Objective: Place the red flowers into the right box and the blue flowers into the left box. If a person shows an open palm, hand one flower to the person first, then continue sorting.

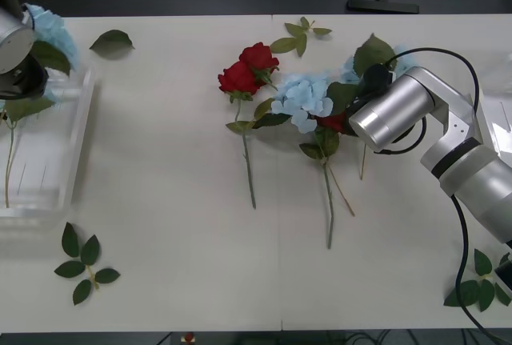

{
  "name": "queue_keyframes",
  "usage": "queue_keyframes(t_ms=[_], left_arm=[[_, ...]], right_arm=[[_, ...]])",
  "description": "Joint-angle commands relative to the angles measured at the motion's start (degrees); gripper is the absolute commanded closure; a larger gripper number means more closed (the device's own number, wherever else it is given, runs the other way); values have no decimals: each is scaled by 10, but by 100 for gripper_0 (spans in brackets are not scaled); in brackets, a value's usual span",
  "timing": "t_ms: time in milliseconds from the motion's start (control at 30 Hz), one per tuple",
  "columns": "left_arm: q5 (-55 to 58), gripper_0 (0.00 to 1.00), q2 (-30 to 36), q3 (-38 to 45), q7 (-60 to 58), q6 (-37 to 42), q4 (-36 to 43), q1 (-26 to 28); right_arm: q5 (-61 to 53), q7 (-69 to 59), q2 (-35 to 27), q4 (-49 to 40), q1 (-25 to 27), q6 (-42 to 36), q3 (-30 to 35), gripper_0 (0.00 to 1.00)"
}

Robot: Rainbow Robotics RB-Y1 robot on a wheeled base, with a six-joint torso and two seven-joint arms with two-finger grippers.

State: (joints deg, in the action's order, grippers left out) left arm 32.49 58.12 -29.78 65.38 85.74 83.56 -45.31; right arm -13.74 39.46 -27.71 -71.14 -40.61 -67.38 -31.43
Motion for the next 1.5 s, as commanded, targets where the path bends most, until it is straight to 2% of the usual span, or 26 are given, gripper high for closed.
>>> queue_keyframes(t_ms=[33, 167, 333, 500, 533, 600, 667, 700, 767, 800, 867, 1067, 1167, 1333, 1500], left_arm=[[6, 100, 35, 1, 27, -56, -29, 44], [9, 100, 46, 1, 39, -111, -59, 77], [30, 100, 42, 1, 39, -181, -121, 94], [37, 98, 36, 1, 37, -197, -148, 95], [40, 88, 36, 1, 36, -198, -147, 96], [43, 78, 35, 1, 35, -200, -148, 96], [43, 51, 33, 1, 33, -203, -148, 95], [44, 41, 33, 1, 32, -205, -148, 95], [45, 28, 30, 1, 31, -208, -148, 95], [46, 16, 28, 1, 32, -209, -148, 96], [58, 0, 26, 1, 34, -209, -147, 95], [149, 0, 26, 10, 50, -198, -133, 91], [196, 0, 26, 51, 55, -150, -101, 91], [242, 0, 23, 112, 18, -64, -38, 86], [247, 0, 15, 126, -75, 22, 67, 62]], right_arm=[[4, -18, 2, -8, -15, 7, 4, 100], [3, -17, 0, -8, -16, 8, 4, 100], [2, -17, -3, -16, -16, 5, 11, 100], [-26, -12, -16, -61, -16, -33, 34, 100], [-37, -10, -22, -80, -16, -51, 40, 100], [-54, -6, -32, -106, -16, -79, 50, 100], [-82, 0, -49, -150, -16, -123, 67, 100], [-95, 3, -57, -168, -16, -139, 76, 100], [-120, 7, -69, -197, -16, -170, 92, 100], [-138, 11, -79, -219, -16, -191, 104, 100], [-163, 18, -92, -250, -16, -224, 123, 100], [-230, 102, -125, -320, -16, -307, 175, 100], [-266, 157, -139, -359, -16, -322, 197, 100], [-349, 227, -164, -399, -16, -296, 226, 100], [-511, 287, -226, -421, -10, -185, 250, 100]])
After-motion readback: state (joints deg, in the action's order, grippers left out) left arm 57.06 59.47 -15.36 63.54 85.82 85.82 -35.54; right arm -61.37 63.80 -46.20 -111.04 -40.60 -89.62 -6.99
